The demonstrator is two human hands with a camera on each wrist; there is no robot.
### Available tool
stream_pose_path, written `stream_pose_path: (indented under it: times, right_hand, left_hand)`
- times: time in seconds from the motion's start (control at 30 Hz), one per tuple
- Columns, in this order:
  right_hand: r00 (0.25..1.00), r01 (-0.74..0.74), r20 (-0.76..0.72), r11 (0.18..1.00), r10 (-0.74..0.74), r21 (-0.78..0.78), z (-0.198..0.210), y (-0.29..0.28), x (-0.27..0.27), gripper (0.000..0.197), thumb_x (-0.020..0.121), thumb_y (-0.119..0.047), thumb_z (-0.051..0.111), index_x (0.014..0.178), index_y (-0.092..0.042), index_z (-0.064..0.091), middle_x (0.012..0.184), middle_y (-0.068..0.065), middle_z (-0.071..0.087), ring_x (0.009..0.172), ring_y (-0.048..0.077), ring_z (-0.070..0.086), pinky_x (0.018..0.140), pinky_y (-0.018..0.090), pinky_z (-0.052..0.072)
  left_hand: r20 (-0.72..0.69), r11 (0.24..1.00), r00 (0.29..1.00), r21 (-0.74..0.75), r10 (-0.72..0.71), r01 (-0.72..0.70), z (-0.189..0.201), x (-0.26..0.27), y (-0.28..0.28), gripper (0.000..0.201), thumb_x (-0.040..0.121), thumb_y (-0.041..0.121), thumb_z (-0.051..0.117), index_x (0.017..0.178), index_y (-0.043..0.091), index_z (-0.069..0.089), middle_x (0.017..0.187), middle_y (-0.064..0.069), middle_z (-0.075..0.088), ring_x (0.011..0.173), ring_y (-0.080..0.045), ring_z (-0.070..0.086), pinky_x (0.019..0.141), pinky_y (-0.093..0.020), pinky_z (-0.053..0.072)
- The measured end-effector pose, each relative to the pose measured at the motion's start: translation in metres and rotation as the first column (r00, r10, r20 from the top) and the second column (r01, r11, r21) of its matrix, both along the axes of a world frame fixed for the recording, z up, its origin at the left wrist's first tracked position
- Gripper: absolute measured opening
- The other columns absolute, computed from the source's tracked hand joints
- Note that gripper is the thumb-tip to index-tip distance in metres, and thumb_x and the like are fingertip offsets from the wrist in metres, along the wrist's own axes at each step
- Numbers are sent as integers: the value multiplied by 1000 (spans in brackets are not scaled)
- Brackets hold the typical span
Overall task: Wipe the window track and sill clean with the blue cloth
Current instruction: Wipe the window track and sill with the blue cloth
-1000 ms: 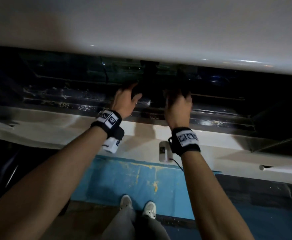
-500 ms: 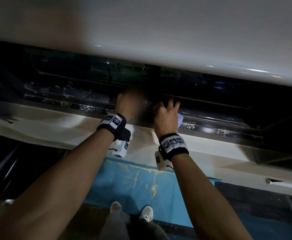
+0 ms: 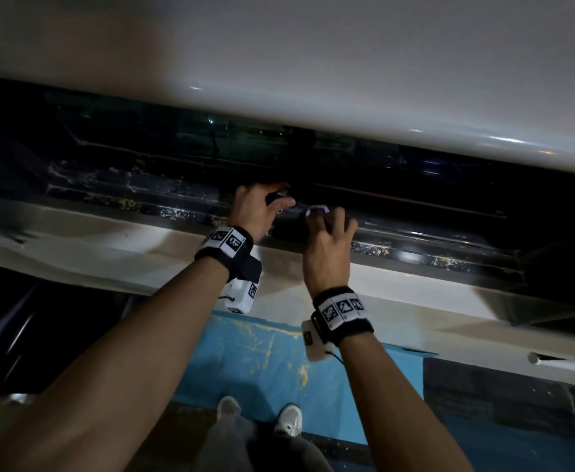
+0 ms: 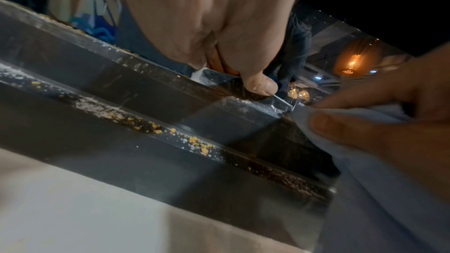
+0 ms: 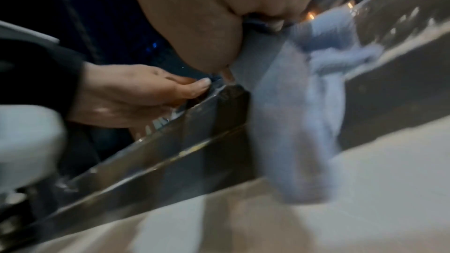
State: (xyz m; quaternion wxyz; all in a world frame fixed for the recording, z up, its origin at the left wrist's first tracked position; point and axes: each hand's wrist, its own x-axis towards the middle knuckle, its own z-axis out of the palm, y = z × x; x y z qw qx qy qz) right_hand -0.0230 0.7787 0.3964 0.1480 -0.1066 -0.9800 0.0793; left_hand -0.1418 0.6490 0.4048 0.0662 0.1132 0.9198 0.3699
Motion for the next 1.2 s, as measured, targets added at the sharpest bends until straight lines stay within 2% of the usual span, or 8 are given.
stream_pose_path:
  times: [0.2,0.33,0.47,0.6,0.73,0.87,1.03,1.2]
  right_hand:
    - [989,85,119,995,-91,57,0,-6,-20,61,79,-7,25,116,-11,73,119,10,69,116,38,44,99,48,30]
    - [986,-26,167,995,9,97,-15,14,-11,56,77,-10,56,130,-27,67,128,1,63,114,33,44,96,40,28]
    - [992,125,27,992,-126,32,-5,-8,-25,54,78,-5,31,108,-12,75,111,11,69,109,37,46,93,48,33]
    - [995,-37,101,996,29,79,-28,14,-9,64,71,-10,53,132,-29,62,134,2,59,114,33,44,97,37,29]
    - [998,65,8,998,-65,20,-15,1,-18,48,86,-4,37,113,-18,75,111,5,70,106,35,45,91,45,34]
    - [998,-70,7,994,70,78,-28,24,-13,57,71,-4,65,123,-27,71,119,-3,67,107,33,48,91,40,34]
    - [1000,19,-21,999,-20,-42,-30,10,-18,33,102,-12,48,121,-22,73,117,2,67,106,33,47,90,36,34]
    - [966,-183,-167,979,195,88,-28,45,-6,52,71,2,69,119,-17,77,112,3,69,100,36,52,85,46,41]
  left_hand:
    - [1,1000,1000,1,9,-9,0,2,2,45,94,47,72,135,29,69,135,-4,70,132,-35,49,103,-28,38]
    - [-15,1000,1000,-7,6,-6,-4,1,0,43,93,50,72,132,31,72,131,-1,72,128,-34,56,106,-33,43]
    - [-9,1000,1000,11,14,-14,-1,1,1,45,93,49,72,134,29,70,133,-4,71,131,-34,52,108,-35,42]
    - [-15,1000,1000,25,4,-4,-1,2,-1,42,93,49,73,130,30,73,129,-2,73,128,-34,55,107,-36,45]
    - [-8,999,1000,41,17,-17,2,5,0,42,94,46,73,132,27,71,132,-6,71,130,-34,50,99,-26,36]
    - [28,997,999,68,22,-24,5,7,1,42,95,42,72,134,25,70,135,-7,69,133,-34,43,93,-25,30]
    - [47,997,998,64,31,-34,8,9,2,46,95,42,73,137,25,67,137,-8,67,134,-33,42,92,-24,29]
    - [54,998,998,47,39,-41,6,6,1,46,93,46,73,135,26,70,137,-5,68,136,-33,42,101,-28,34]
